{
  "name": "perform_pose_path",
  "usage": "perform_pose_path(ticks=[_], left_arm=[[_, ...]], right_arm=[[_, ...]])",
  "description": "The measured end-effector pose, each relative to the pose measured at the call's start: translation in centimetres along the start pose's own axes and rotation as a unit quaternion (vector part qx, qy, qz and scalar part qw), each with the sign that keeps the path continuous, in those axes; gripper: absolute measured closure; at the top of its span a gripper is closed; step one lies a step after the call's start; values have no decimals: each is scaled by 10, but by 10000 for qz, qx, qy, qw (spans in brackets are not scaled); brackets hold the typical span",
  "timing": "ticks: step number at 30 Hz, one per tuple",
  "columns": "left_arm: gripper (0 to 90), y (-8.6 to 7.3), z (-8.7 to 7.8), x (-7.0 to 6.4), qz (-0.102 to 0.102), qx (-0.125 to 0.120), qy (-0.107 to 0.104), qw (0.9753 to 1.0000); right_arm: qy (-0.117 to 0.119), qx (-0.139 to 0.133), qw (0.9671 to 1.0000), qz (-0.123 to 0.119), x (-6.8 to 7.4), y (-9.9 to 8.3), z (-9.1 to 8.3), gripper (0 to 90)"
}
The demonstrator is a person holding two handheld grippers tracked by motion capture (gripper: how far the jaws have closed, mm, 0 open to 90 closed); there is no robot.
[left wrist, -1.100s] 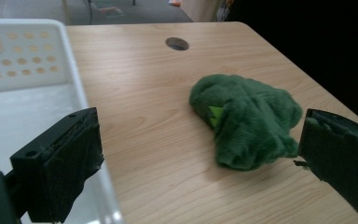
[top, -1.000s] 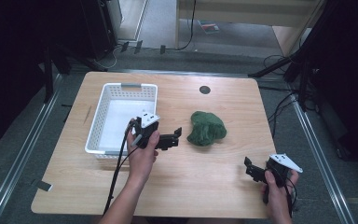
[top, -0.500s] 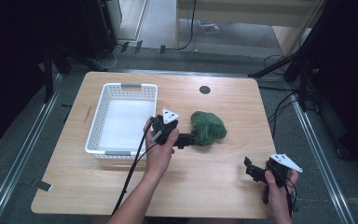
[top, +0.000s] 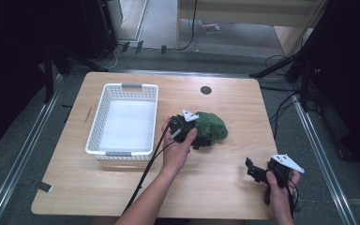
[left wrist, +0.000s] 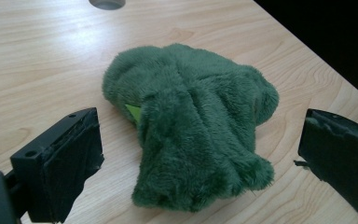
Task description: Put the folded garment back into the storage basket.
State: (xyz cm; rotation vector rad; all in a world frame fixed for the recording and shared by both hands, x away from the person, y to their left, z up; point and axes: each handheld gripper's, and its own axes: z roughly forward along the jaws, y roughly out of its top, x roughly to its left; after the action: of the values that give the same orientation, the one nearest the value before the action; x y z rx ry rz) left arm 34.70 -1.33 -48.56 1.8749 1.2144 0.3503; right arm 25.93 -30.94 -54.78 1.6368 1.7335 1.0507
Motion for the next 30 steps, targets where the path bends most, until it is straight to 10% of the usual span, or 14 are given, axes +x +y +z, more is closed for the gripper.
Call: perform_pose_path(ticks=[30], left_arm=[[0,-5,63,-10,105,685,356,9970]], right_arm=[[25,81,10000,32,0,0,1,17]])
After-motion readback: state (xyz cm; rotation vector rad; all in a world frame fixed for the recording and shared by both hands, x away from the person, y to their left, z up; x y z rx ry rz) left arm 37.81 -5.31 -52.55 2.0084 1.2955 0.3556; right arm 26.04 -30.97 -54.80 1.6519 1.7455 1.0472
